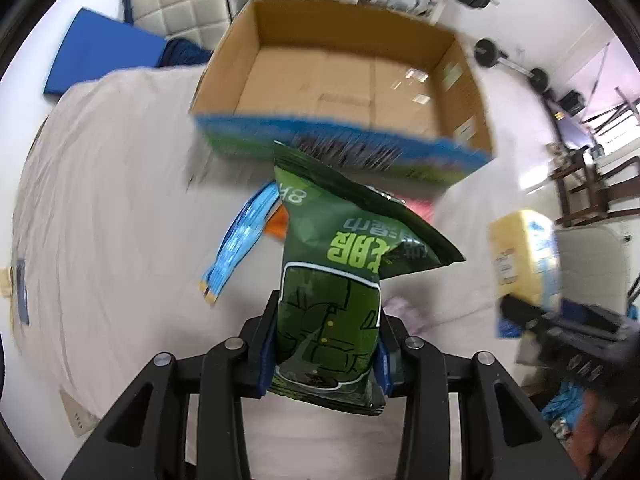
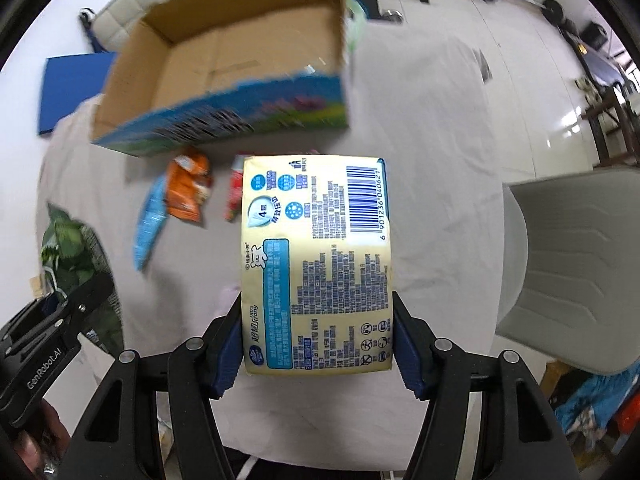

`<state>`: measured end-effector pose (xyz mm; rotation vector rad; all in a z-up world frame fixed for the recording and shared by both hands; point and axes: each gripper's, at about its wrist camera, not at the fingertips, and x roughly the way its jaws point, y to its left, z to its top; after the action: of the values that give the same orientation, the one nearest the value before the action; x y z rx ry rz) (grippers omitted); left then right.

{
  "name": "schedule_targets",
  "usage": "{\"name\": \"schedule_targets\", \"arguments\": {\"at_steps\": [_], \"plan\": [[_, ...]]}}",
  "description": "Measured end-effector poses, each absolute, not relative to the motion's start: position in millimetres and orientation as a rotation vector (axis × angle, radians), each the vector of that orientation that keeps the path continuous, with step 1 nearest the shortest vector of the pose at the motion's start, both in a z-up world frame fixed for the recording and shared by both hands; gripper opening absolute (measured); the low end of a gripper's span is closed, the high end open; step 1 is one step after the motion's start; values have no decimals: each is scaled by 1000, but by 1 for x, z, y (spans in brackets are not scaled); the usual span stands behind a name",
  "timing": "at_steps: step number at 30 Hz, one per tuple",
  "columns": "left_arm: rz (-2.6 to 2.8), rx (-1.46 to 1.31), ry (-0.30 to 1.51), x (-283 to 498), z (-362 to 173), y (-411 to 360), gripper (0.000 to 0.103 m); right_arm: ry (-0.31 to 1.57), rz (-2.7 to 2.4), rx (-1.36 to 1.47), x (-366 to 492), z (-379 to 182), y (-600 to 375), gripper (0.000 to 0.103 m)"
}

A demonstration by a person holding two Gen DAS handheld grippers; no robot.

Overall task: Organize soft objects
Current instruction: 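Carry both items into the cardboard box and open both tools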

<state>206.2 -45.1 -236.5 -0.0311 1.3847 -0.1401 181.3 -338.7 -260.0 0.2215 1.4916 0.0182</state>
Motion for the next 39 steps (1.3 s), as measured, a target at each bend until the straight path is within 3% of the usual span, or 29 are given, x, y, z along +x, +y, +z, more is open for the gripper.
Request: {"name": "schedule_targets", "arguments": {"at_steps": [8,14,26,39], "plan": [[-243,-70,1341,286,-199,-64,35,1391,31,204,238,-214,-316,66],[-255,-98,1345,352,-191,-57,35,1374,13,195,301,-213,-308,66],[-328,-247,1573,481,-293,-70,35,1427,-25,175,436,-294,-301,66],[-384,-225,1691,519,-354,-106,36,1513,-39,138,489,-366,-297,66]]}}
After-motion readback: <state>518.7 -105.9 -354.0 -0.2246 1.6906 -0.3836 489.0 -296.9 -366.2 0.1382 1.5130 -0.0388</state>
